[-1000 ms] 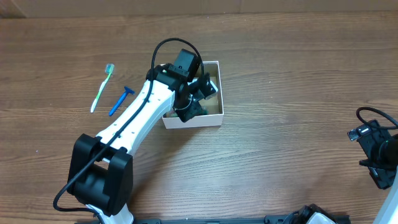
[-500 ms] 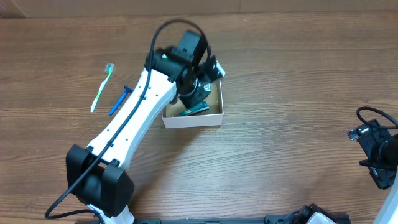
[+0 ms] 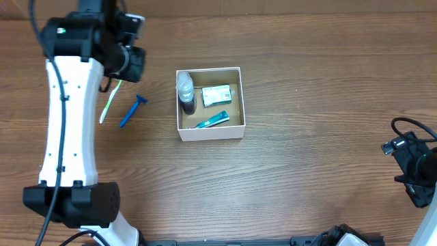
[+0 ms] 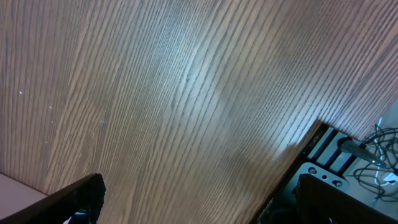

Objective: Pack container
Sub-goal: 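Move the left gripper back left and grasp the blue razor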

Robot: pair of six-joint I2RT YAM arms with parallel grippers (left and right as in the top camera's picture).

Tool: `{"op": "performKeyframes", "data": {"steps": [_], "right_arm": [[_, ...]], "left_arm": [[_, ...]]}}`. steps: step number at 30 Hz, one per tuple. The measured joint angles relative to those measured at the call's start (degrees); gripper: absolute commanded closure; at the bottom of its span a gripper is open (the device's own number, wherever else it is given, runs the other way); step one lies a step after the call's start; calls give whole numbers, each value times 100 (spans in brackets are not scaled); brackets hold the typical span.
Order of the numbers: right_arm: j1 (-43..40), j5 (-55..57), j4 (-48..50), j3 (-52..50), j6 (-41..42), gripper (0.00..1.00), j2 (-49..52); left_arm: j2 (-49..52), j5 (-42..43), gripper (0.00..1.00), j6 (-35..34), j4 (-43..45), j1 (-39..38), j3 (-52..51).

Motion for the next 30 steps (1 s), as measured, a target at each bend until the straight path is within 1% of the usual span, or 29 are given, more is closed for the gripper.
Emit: {"op": "performKeyframes", "data": {"steps": [2, 3, 5, 7, 10, 13, 16, 19, 21, 24, 30], "right_arm": [[0, 0, -4, 0, 0, 0, 0], [0, 0, -7, 0, -2, 0, 0], [0, 0, 0, 0, -2, 0, 0], [0, 2, -4, 0, -2, 0, 0], [0, 2, 2, 0, 0, 0, 0], [0, -2, -2, 0, -2, 0, 0], [0, 0, -4, 0, 0, 0, 0], [2, 2, -2, 0, -2, 0, 0], [0, 0, 2, 0, 0, 0, 0], [0, -2, -2, 0, 0, 0, 0], [0, 0, -2, 0, -4, 0, 0]], "left_arm": [[0, 11, 58, -31, 243, 249, -245], [0, 9, 53, -37, 404, 332, -446], [0, 11, 36, -28, 745, 402, -960], [0, 26, 27, 2, 1207, 396, -1574], [0, 4, 25, -9, 2072, 382, -2514], [2, 0, 22, -9, 2645, 380, -3191], [2, -13, 16, 4, 3213, 380, -3644], [2, -11, 14, 11, 4028, 380, -4118], [2, -11, 11, 15, 4450, 380, -4385], [48, -11, 7, 48, 4828, 380, -4616], [509, -11, 7, 164, 5163, 380, -4662]]}}
